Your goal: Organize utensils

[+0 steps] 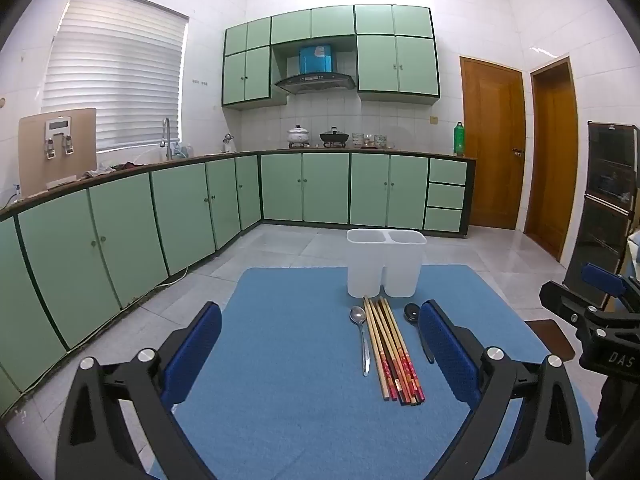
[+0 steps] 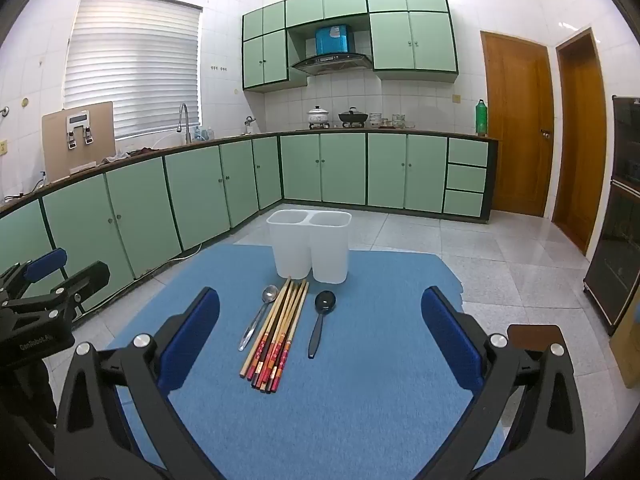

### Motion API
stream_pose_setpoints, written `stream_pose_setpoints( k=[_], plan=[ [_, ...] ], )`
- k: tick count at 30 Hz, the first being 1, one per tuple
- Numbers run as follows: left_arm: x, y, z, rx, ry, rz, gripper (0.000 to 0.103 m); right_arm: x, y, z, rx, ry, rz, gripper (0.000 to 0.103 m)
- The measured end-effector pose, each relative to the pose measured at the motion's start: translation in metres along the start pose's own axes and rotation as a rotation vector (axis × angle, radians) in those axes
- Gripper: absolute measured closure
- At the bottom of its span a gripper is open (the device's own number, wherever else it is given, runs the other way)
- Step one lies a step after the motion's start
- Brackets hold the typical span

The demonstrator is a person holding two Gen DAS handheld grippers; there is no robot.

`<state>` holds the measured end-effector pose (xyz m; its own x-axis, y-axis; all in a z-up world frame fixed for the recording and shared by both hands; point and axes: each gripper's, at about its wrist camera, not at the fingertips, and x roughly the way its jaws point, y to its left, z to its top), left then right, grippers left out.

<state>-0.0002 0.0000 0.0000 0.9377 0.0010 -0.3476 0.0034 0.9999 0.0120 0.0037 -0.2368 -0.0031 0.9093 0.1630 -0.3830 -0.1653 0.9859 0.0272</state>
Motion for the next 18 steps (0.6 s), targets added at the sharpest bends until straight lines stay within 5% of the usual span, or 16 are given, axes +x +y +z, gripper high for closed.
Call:
stream_pose_setpoints(
  k=[18],
  plan=[
    [0.0010, 0.0000, -0.0003, 0.005, -0.001, 0.003, 0.006, -0.0056, 0.0046, 0.0025, 0.003, -0.007, -0.003, 0.005]
  ],
)
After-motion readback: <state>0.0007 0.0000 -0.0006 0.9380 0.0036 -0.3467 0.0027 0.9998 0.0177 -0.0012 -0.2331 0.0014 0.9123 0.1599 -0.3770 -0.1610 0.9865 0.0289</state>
